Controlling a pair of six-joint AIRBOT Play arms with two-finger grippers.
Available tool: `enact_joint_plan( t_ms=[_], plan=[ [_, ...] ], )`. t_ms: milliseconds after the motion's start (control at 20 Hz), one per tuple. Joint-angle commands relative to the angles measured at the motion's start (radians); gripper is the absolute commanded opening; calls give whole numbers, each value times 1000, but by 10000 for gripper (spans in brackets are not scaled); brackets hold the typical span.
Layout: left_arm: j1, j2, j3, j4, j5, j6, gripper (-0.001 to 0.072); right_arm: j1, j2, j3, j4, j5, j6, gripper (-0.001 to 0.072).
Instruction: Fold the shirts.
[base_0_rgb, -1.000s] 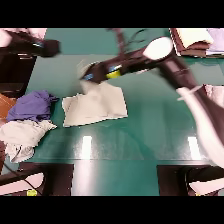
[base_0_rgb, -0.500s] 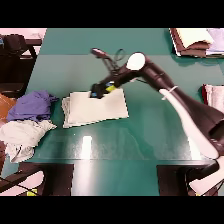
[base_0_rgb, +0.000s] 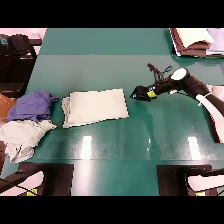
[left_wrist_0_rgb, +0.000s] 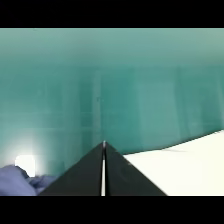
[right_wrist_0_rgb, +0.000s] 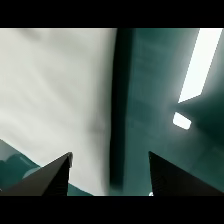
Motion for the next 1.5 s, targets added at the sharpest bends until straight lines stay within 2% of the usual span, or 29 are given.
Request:
enact_joint_plan(
  t_ms=[0, 300, 350, 450, 550, 700, 850, 1150, 1450],
  plan=[
    [-36, 0, -2, -3, 40, 0, 24, -3, -92, -13, 137, -2, -24, 560],
    [-36, 0, -2, -7, 19, -1, 24, 188, -298, 220, 214, 29, -23, 550],
    [-36, 0, -2, -7, 17, -1, 24, 216, -323, 261, 212, 37, -23, 500],
    [-37, 0, -2, -8, 15, -1, 23, 253, -351, 323, 207, 33, -23, 206],
    [-37, 0, -2, -25, 8, -1, 23, 262, -357, 375, 193, 14, -23, 30],
    [-46, 0, -2, -70, 1, 0, 23, 215, -329, 449, 130, 0, -5, 17],
    [-113, 0, -2, -68, 9, 2, 23, 78, -230, 462, 11, -26, 77, 18],
    [-260, 0, -2, -68, 76, 10, 23, -382, -10, 462, -148, 30, 138, 18],
    [-298, 0, -2, -71, 85, -5, 24, -818, 55, 462, -157, 88, 139, 18]
  ],
)
